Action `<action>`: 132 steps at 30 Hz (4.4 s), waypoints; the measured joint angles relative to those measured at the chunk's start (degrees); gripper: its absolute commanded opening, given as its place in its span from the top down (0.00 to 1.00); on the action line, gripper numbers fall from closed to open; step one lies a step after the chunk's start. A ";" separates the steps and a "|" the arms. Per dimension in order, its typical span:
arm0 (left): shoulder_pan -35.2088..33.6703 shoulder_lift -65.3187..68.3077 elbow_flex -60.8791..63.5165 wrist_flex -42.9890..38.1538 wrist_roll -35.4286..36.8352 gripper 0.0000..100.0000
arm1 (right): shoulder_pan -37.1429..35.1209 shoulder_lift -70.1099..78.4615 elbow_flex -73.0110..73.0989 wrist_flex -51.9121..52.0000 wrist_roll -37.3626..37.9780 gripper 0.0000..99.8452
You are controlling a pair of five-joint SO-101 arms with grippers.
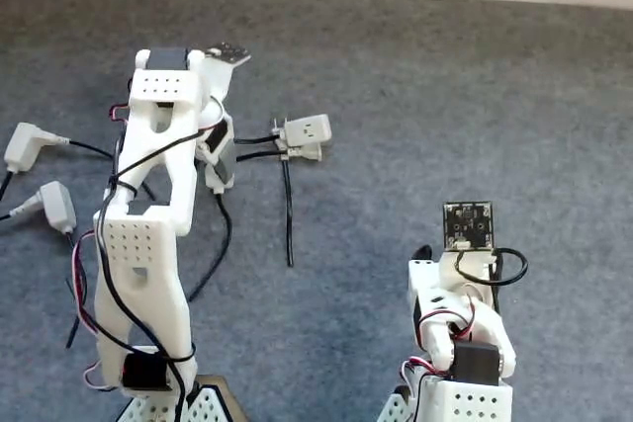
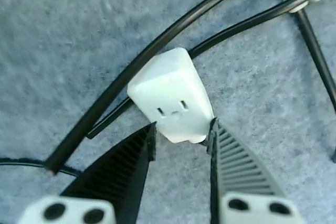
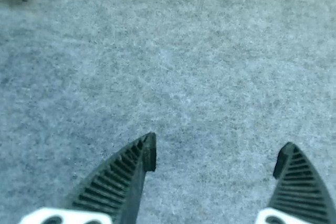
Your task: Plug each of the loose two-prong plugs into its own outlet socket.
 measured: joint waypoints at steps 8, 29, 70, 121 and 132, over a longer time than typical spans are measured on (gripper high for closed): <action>5.80 0.18 6.33 -3.60 0.00 0.84 | 0.00 0.00 0.00 0.00 0.00 0.65; 26.20 -7.21 12.31 2.37 -8.00 0.86 | 0.00 0.00 0.00 0.00 0.26 0.65; 4.66 -69.80 79.03 -41.85 -28.84 0.71 | 0.00 0.00 0.09 0.00 0.26 0.65; -5.19 -35.43 57.67 -39.74 -27.08 0.74 | 0.00 0.00 0.09 0.00 0.26 0.65; -0.18 -33.67 52.04 -28.22 -26.81 1.00 | 0.00 0.00 0.09 0.00 0.26 0.65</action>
